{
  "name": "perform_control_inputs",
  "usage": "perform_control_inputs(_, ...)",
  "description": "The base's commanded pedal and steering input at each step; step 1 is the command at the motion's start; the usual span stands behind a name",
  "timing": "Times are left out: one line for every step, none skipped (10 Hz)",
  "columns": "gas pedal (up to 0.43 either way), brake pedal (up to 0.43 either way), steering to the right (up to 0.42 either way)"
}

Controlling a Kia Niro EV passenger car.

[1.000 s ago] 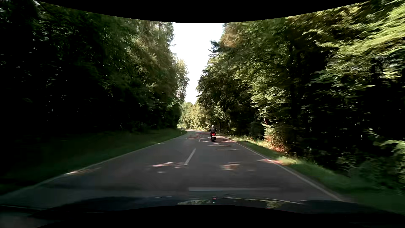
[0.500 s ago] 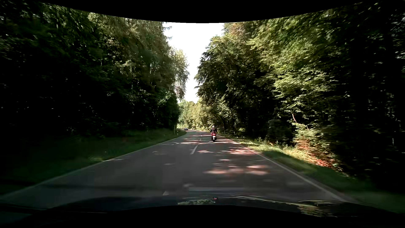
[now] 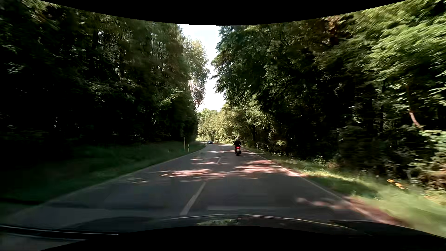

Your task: Follow the waypoints while adhering to traffic rules and regulations

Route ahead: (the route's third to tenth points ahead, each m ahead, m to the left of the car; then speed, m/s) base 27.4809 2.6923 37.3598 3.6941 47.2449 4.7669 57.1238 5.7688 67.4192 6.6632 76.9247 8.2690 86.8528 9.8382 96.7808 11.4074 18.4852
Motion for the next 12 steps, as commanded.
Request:
perform_control_inputs(0.138, 0.006, -0.009)
perform_control_inputs(0.138, 0.006, -0.008)
perform_control_inputs(0.138, 0.006, -0.001)
perform_control_inputs(0.138, 0.006, 0.006)
perform_control_inputs(0.150, 0.006, 0.009)
perform_control_inputs(0.169, 0.006, 0.006)
perform_control_inputs(0.189, 0.006, 0.005)
perform_control_inputs(0.189, 0.006, 0.004)
perform_control_inputs(0.197, 0.006, 0.003)
perform_control_inputs(0.197, 0.006, 0.002)
perform_control_inputs(0.197, 0.006, 0.000)
perform_control_inputs(0.197, 0.006, -0.002)
